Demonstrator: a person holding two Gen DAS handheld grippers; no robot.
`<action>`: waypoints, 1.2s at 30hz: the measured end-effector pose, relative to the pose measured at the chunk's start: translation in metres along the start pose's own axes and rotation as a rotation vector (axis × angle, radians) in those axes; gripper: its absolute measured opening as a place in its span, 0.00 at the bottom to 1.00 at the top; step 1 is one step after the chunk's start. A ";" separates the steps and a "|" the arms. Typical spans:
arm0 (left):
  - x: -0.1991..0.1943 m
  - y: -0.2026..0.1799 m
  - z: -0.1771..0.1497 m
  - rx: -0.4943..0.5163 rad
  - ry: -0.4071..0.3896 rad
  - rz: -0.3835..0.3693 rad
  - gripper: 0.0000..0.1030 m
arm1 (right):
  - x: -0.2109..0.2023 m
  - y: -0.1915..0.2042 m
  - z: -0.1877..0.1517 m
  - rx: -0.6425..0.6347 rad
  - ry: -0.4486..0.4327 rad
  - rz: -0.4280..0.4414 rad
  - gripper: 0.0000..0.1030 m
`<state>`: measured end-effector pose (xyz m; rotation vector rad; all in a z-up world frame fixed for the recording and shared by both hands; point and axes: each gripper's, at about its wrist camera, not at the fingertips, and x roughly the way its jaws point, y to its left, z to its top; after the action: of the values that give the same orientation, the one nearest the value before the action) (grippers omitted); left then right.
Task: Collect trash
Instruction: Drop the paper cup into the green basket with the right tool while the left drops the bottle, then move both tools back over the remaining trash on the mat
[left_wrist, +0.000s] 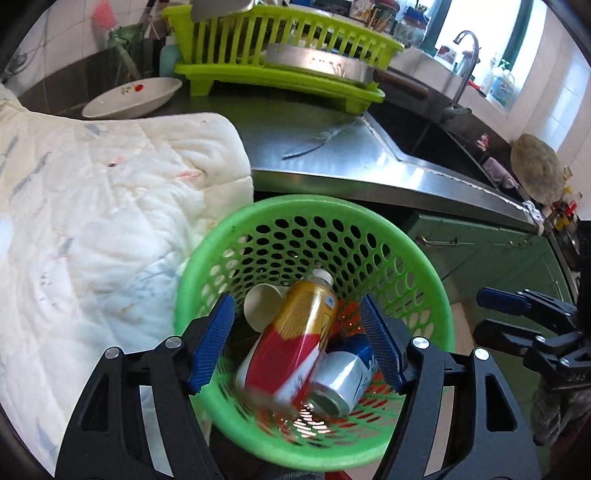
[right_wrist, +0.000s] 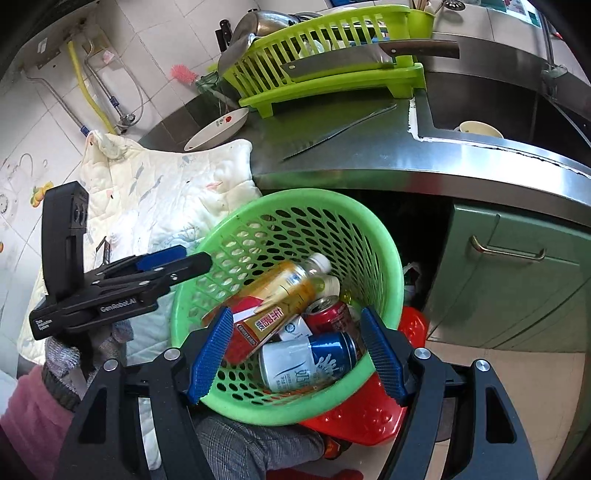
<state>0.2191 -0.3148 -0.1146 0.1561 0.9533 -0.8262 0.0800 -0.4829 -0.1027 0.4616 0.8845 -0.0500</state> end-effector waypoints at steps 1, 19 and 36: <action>-0.006 0.002 -0.001 -0.005 -0.007 0.006 0.68 | -0.001 0.002 0.000 -0.004 0.000 0.001 0.67; -0.139 0.085 -0.051 -0.221 -0.131 0.205 0.68 | -0.001 0.095 0.005 -0.161 -0.014 0.094 0.68; -0.235 0.201 -0.107 -0.436 -0.208 0.441 0.68 | 0.040 0.206 0.015 -0.338 0.046 0.204 0.68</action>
<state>0.2140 0.0042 -0.0417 -0.0959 0.8385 -0.2130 0.1644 -0.2975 -0.0486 0.2348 0.8666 0.2941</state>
